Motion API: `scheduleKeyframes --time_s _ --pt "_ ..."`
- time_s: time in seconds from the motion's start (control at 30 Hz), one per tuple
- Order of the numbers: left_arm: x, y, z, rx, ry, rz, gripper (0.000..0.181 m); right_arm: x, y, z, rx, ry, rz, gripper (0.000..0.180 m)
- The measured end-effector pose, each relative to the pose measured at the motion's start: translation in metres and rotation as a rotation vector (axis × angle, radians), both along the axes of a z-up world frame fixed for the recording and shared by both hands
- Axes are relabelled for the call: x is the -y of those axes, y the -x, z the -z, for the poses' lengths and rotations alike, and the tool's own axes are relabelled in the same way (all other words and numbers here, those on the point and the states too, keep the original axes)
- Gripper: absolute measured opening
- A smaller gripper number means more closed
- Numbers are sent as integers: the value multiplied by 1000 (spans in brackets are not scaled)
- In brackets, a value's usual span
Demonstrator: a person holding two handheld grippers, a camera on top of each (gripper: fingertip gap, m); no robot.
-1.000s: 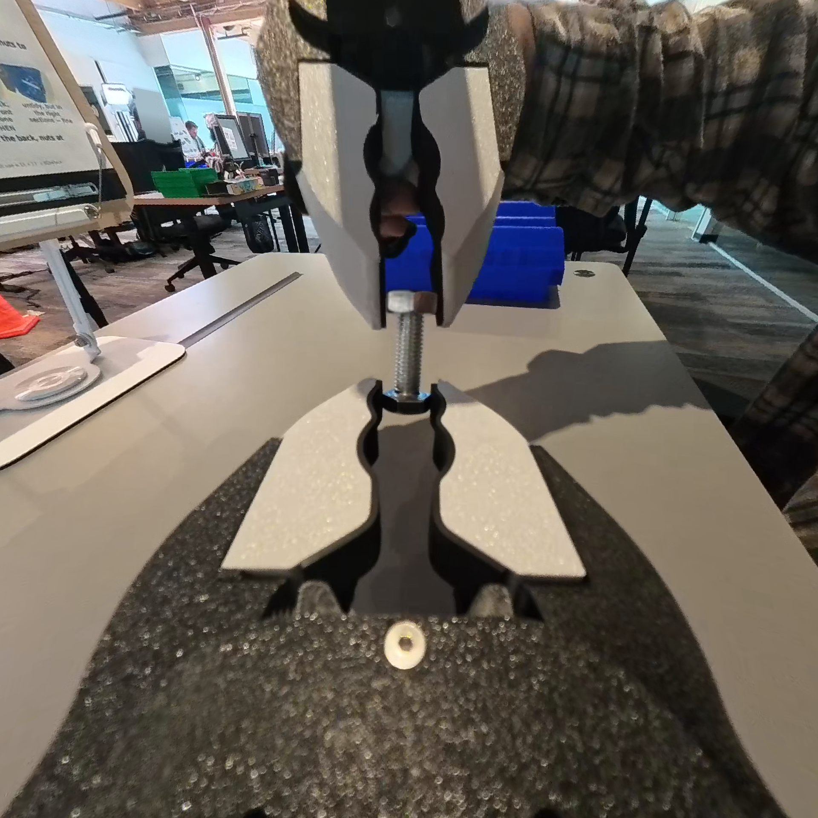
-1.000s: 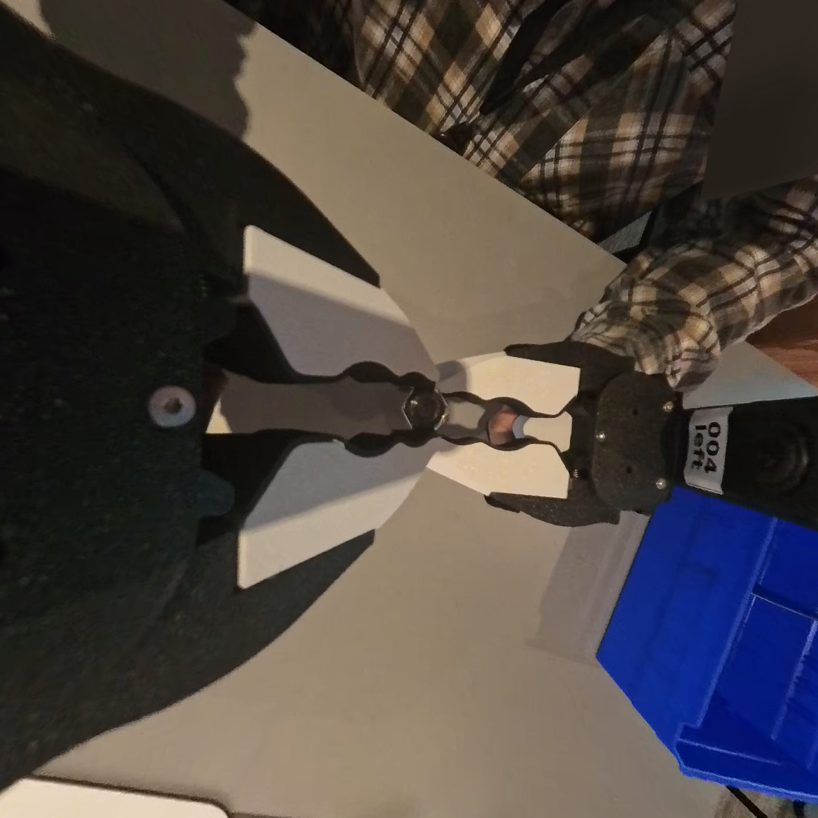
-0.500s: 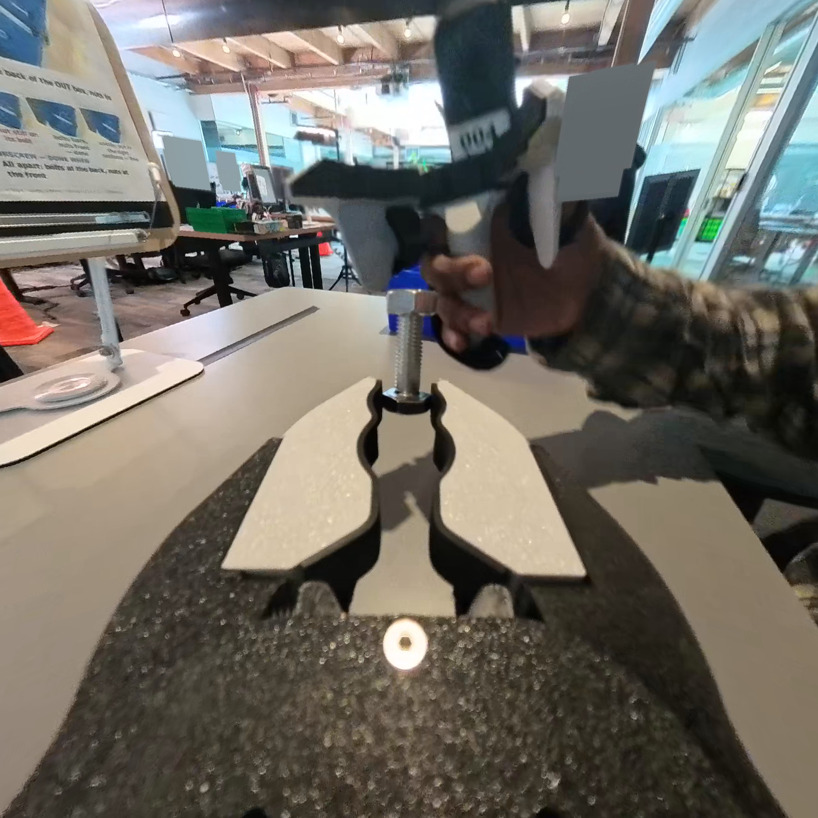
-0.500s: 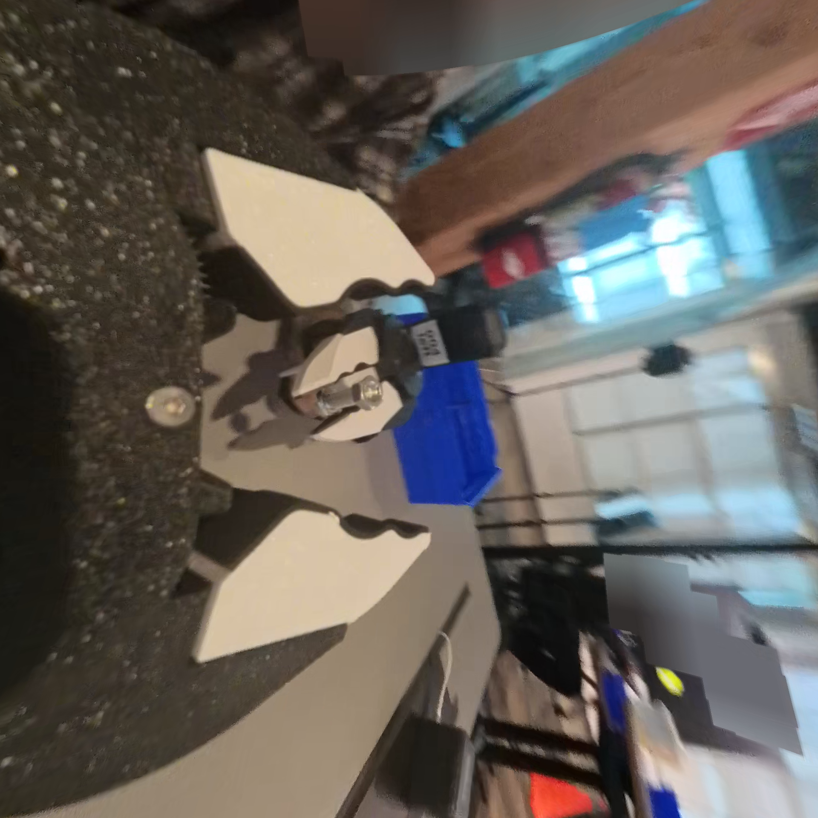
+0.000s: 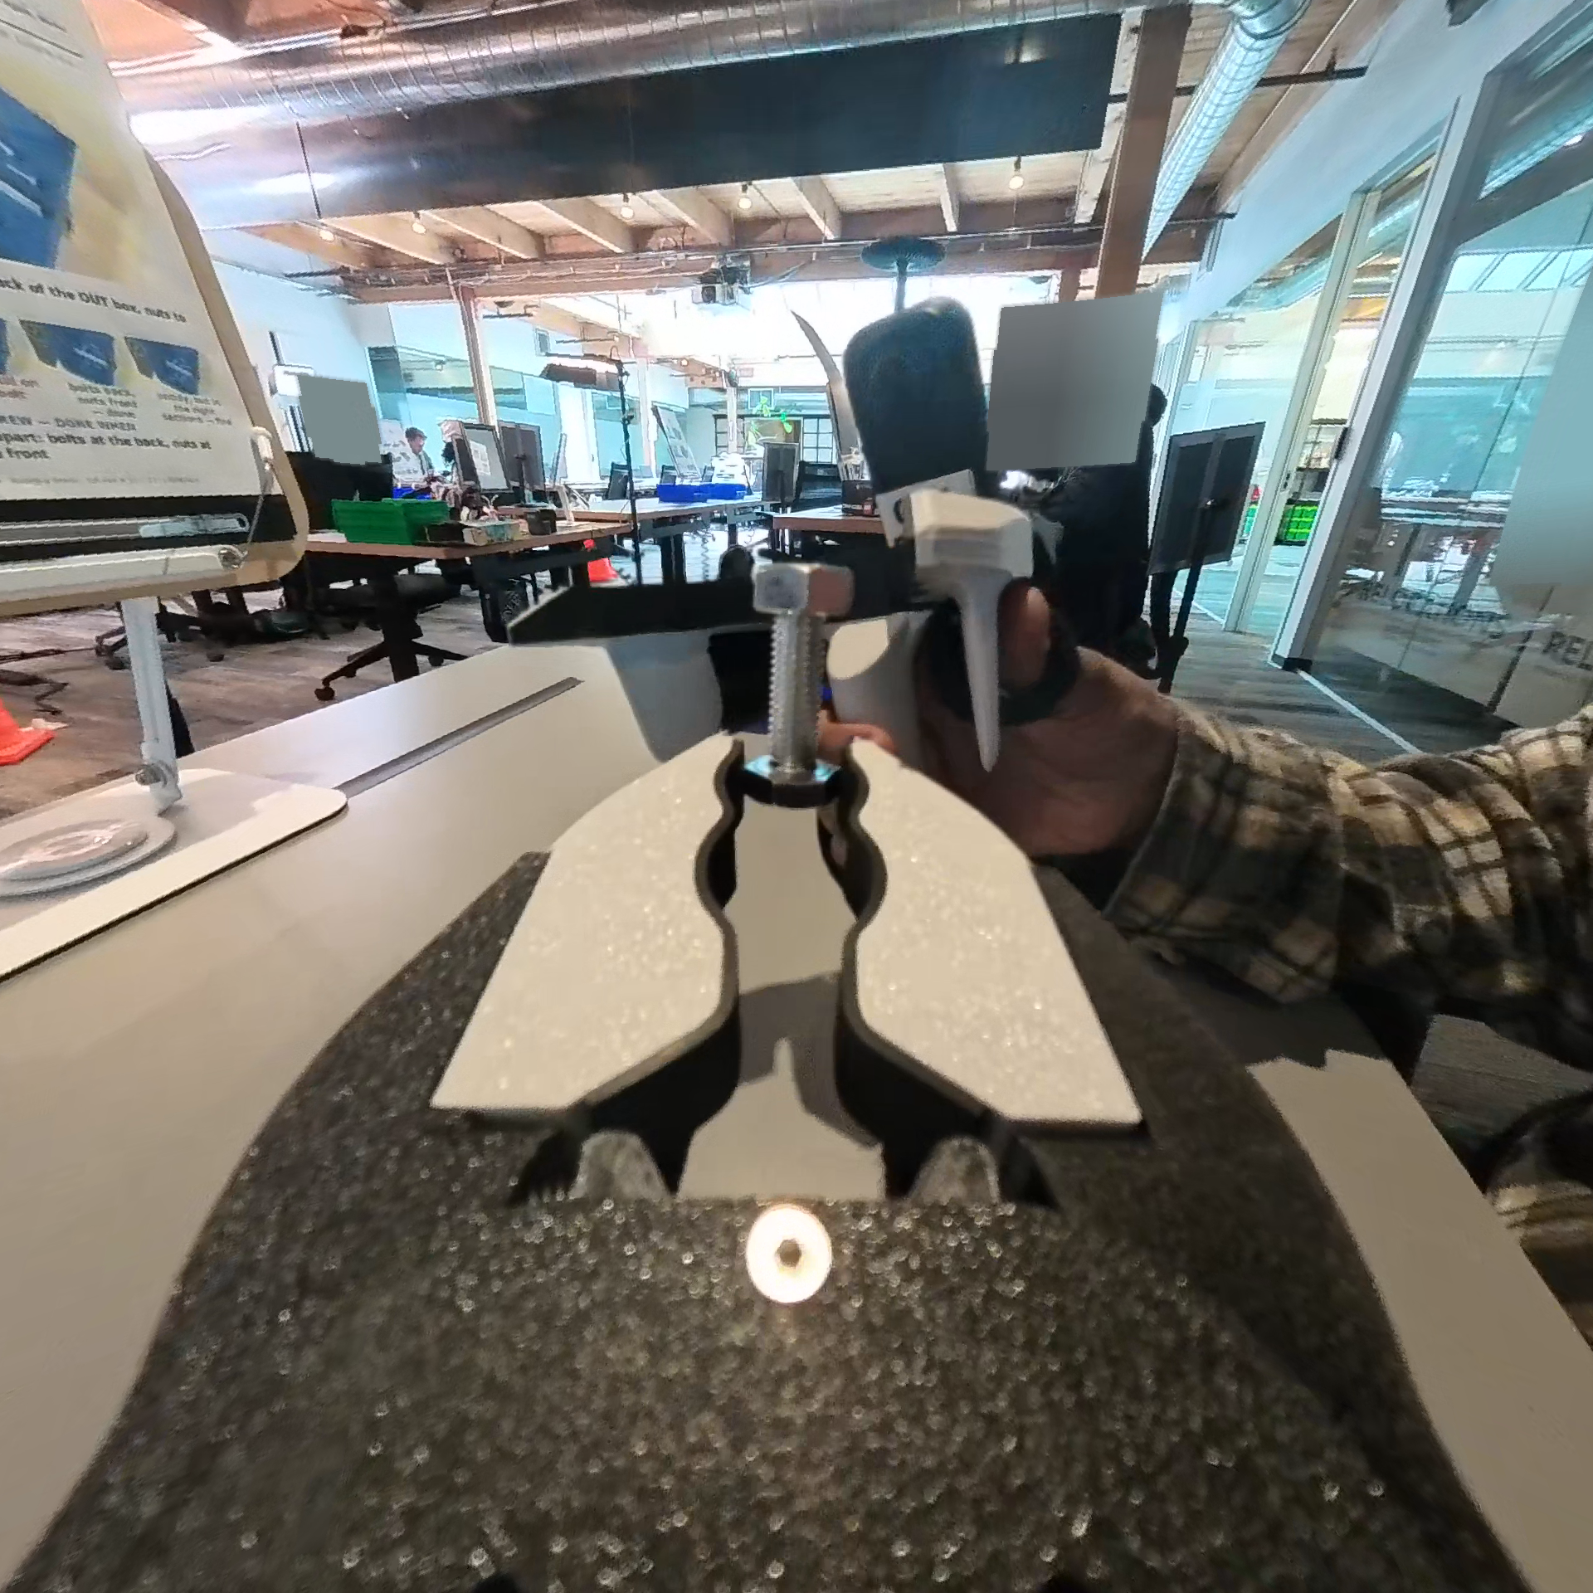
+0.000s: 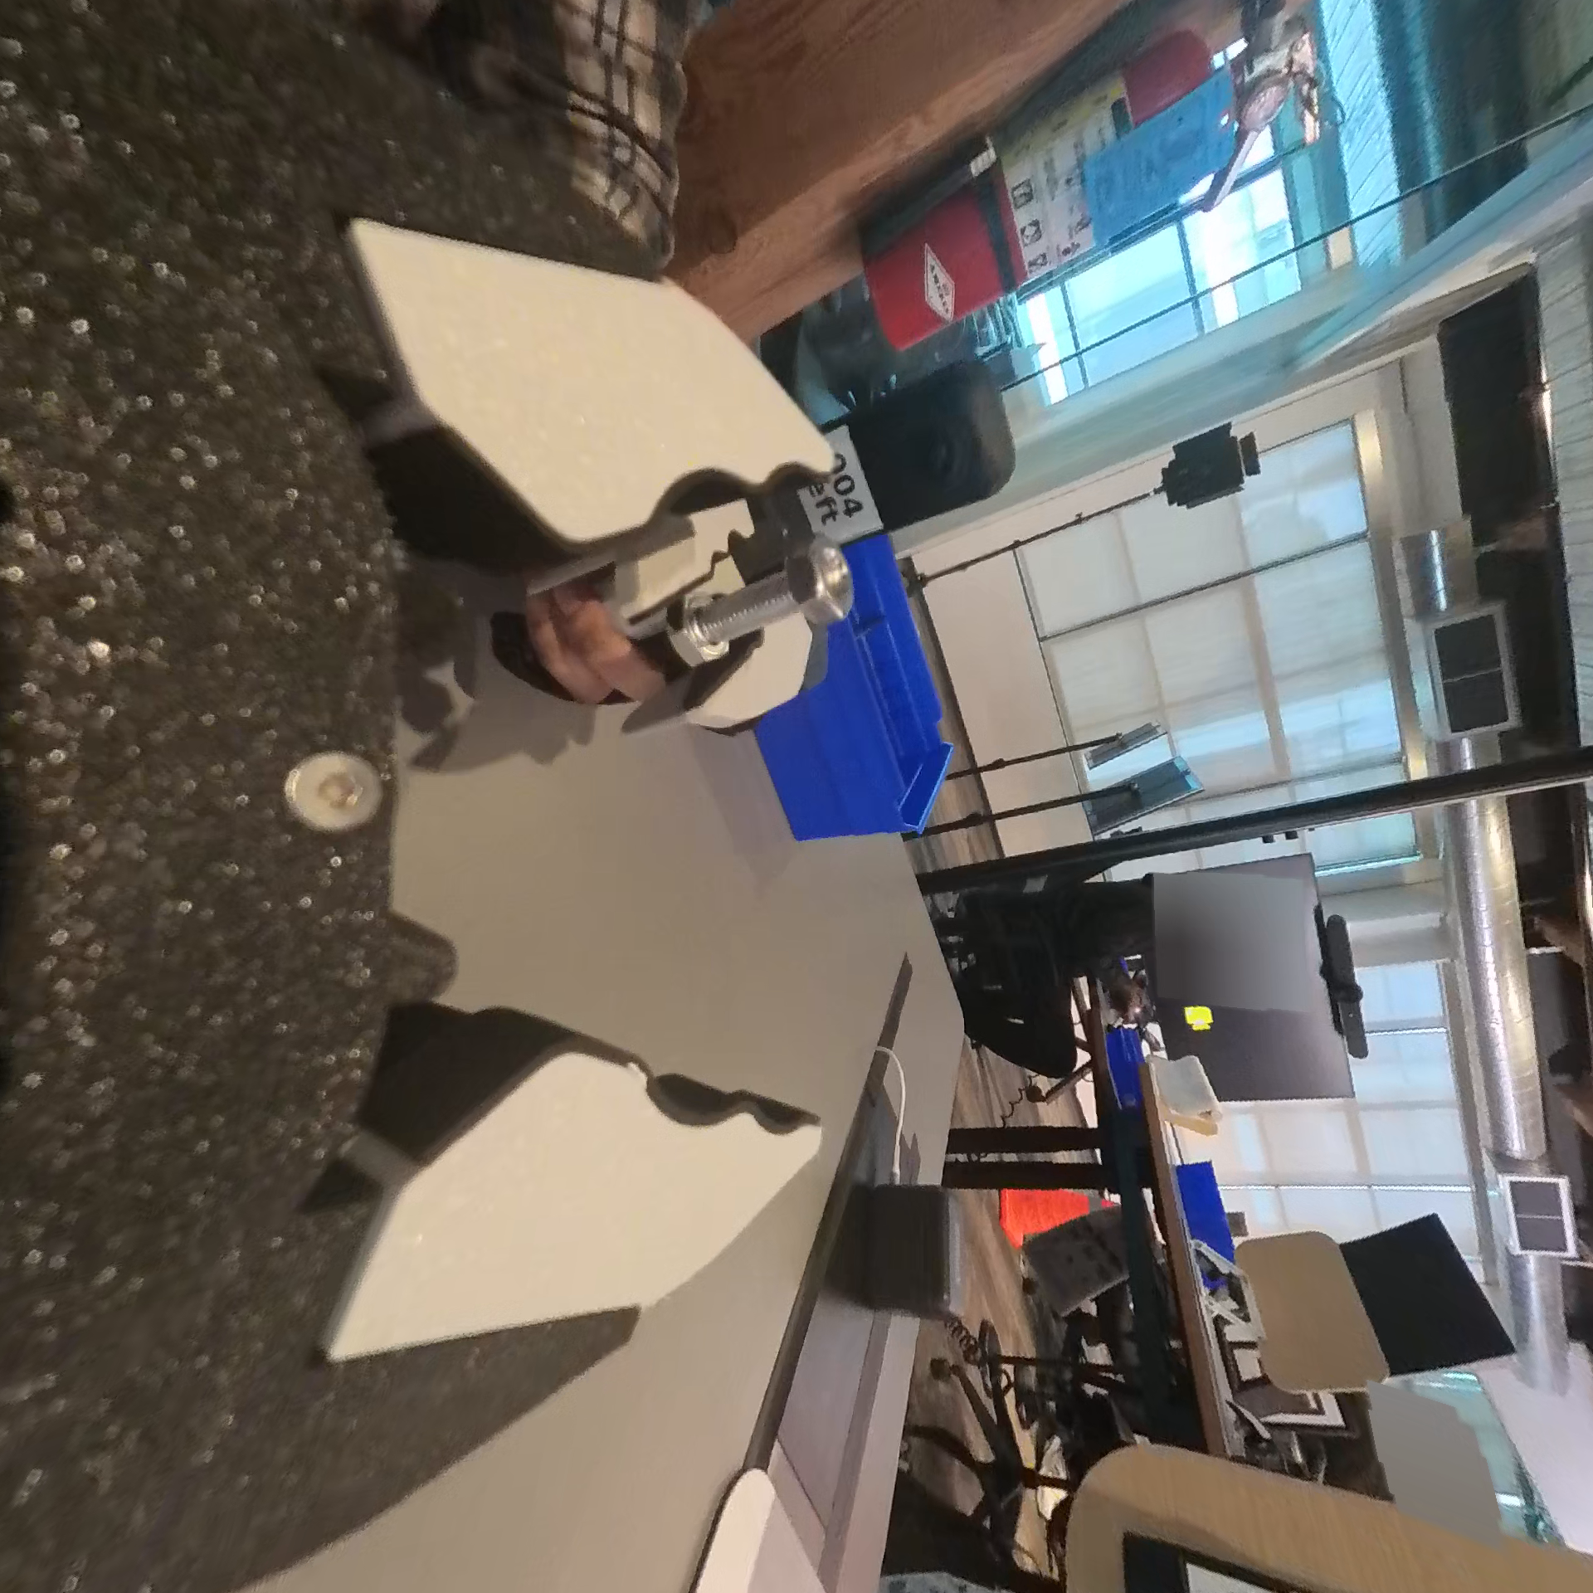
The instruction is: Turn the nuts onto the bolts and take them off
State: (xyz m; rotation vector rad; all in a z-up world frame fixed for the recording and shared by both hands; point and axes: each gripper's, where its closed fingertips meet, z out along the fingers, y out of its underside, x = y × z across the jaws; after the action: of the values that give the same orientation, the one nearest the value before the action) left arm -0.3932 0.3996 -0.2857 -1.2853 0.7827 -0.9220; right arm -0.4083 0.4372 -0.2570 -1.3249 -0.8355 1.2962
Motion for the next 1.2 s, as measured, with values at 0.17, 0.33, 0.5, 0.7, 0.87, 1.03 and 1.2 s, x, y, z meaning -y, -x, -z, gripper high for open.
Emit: scheduleKeyframes --time_s 0.17,0.33,0.5,0.7,0.87,1.03,1.2 --pt "2 -1 0 -1 -4 13 20 -1 2 3 18 -8 -10 126" --pt "5 -1 -3 4 -19 18 20 -3 0 4 36 -21 -4 123" --pt "5 -1 -5 7 -21 22 20 0 1 -1 12 -22 -36 120" --pt "6 0 -6 10 -24 21 20 -4 -5 -3 10 -31 -25 118" --pt "6 -2 -4 6 -20 26 20 -2 -2 -4 34 -55 -34 118" --pt "6 0 -6 8 -23 21 20 -5 -8 -6 11 -46 -28 117" --pt "6 -2 -4 -6 -23 21 20 2 2 -5 51 -84 -41 118"
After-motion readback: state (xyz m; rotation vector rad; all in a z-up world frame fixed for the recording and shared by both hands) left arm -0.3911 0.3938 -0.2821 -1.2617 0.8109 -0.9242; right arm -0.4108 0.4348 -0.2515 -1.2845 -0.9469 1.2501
